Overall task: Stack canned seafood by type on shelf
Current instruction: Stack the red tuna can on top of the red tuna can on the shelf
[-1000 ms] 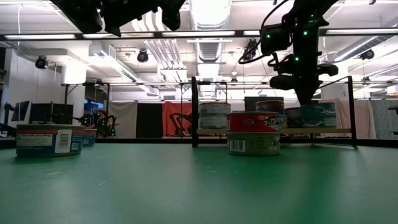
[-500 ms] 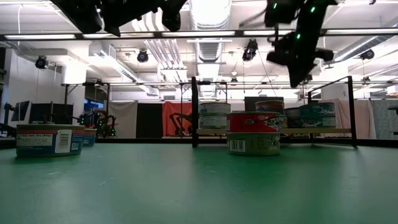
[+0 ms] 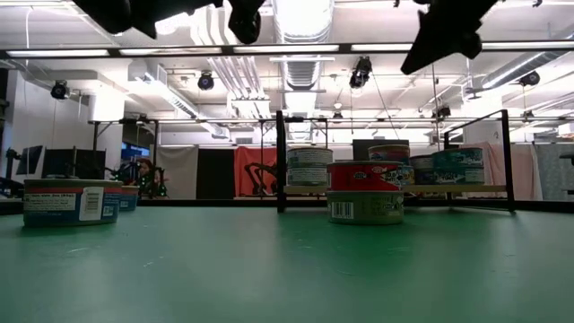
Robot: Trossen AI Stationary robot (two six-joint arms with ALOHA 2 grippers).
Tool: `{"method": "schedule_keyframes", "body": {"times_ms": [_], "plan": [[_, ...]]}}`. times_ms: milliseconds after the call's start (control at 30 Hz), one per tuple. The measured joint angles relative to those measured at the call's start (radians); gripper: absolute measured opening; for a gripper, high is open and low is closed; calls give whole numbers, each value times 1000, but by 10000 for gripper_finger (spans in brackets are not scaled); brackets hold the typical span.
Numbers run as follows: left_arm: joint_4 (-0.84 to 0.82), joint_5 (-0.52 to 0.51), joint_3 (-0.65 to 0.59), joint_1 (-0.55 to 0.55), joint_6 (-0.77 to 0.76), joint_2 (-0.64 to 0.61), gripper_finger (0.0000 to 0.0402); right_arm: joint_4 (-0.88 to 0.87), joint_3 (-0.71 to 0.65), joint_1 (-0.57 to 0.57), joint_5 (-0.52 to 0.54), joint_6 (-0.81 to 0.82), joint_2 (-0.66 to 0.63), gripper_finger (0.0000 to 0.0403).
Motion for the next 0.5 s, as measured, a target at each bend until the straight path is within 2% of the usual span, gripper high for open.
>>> {"method": "schedule_keyframes", "body": {"times_ms": [167, 300, 500], "plan": [[-107, -198, 0, -107, 13, 0, 219, -4, -24, 151, 17, 136, 58, 9], [-155, -359, -1, -181, 13, 28, 219, -2, -56, 224, 15, 276, 116, 9], [-140, -464, -1, -251, 8, 106, 219, 0, -74, 293, -19, 407, 191, 9]]}}
